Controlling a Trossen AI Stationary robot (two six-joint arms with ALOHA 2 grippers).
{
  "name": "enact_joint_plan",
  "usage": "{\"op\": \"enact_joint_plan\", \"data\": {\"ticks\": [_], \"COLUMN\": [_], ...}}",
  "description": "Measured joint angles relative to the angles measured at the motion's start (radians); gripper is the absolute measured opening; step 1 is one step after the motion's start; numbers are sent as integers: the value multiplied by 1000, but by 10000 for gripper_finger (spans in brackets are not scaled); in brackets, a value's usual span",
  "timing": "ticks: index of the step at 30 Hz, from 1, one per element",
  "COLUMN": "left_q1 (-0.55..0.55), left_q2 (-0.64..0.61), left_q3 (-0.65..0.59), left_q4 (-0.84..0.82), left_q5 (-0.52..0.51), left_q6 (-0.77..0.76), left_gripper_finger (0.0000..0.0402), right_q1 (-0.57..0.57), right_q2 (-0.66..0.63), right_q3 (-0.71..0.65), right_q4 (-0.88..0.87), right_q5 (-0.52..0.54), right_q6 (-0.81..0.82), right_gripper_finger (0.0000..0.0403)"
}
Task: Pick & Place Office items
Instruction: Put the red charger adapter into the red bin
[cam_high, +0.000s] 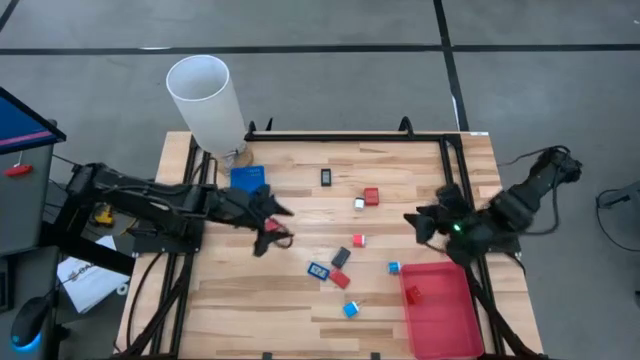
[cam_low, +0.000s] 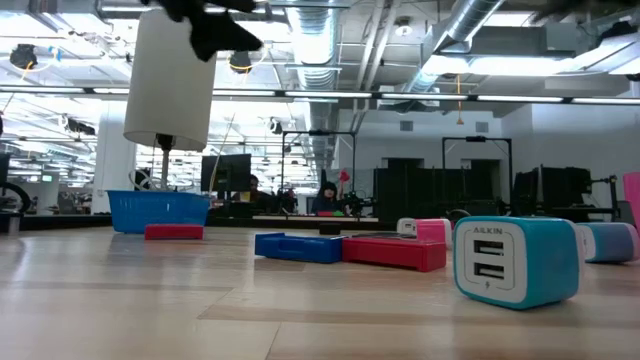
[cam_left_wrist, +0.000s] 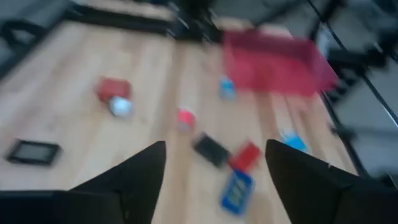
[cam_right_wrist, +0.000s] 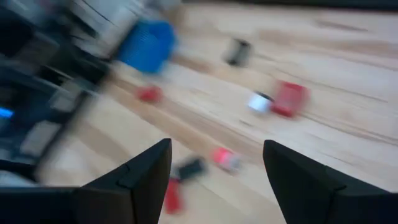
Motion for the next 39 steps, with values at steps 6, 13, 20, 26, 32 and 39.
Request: {"op": "enact_joint_plan", "data": {"ticks": [6, 13, 20, 26, 32, 39], "left_q1": [54, 59, 59, 27, -4, -13], "left_q2": [-16, -107, -173, -226, -268, -294], "left_q3": [1, 0, 0, 0, 0, 1], "left_q4": [106, 108, 102, 99, 52, 1], "left_q5": [-60, -91, -119, -148, -179, -175], "left_q6": [-24, 28, 33, 45, 58, 49], "left_gripper_finger": [296, 285, 286, 286, 285, 285], "right_q1": [-328, -655, -807, -868, -905, -916], "right_q2": [13, 92, 278, 447, 567, 674], "right_q3": [0, 0, 0, 0, 0, 0], "right_q4": [-193, 45, 268, 249, 273, 373], "right_q5": [-245, -399, -508, -537, -597, -637], "right_q6": [108, -181, -486, -563, -558, -529], "right_gripper_finger": [245, 245, 252, 318, 387, 394]}}
